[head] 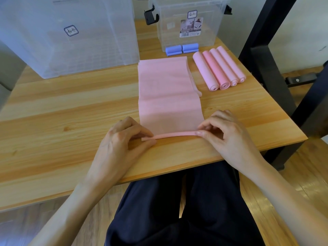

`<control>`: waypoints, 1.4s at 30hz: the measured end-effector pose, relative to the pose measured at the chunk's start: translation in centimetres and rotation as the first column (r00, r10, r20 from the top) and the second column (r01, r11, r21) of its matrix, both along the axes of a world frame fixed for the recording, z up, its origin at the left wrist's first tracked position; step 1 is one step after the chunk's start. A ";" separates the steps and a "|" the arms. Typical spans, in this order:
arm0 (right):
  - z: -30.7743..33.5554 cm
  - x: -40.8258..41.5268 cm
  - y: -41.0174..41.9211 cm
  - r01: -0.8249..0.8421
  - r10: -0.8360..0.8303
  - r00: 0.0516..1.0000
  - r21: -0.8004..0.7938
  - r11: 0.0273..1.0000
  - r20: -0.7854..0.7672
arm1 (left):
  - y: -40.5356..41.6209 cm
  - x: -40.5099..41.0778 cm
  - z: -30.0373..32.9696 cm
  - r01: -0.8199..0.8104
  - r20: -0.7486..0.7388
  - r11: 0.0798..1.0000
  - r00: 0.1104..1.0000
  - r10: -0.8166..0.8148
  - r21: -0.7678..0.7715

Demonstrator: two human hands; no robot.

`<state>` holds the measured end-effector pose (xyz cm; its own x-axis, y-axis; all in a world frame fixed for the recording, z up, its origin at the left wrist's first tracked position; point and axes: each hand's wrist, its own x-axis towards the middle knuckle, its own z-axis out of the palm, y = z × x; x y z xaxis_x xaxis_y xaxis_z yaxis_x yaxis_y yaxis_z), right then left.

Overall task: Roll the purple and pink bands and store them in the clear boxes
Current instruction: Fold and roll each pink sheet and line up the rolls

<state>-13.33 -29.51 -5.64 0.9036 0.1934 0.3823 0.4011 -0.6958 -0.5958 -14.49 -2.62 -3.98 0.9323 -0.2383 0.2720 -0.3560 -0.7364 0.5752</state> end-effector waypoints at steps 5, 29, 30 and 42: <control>-0.1 0.0 0.0 -0.013 0.013 1.000 0.006 1.000 0.019 | -0.2 0.4 0.3 -0.042 -0.014 0.999 0.999 0.042 -0.026; 0.3 2.1 1.3 0.103 -0.102 0.995 -0.021 0.994 0.023 | -0.8 2.0 0.4 -0.044 0.045 0.999 0.998 0.044 -0.006; 0.3 2.2 1.2 0.098 -0.097 0.995 -0.021 0.995 0.020 | -0.7 2.0 0.4 -0.039 0.036 0.999 0.999 0.039 -0.002; 0.1 3.1 1.6 0.142 -0.142 0.989 -0.026 0.989 0.029 | -1.2 3.3 0.5 -0.050 0.104 0.998 0.994 0.045 0.046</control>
<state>-10.20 -27.95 -5.50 0.9121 0.0746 0.4031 0.3125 -0.7629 -0.5660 -11.20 -3.79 -3.45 0.9106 -0.2097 0.3560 -0.3755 -0.7797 0.5010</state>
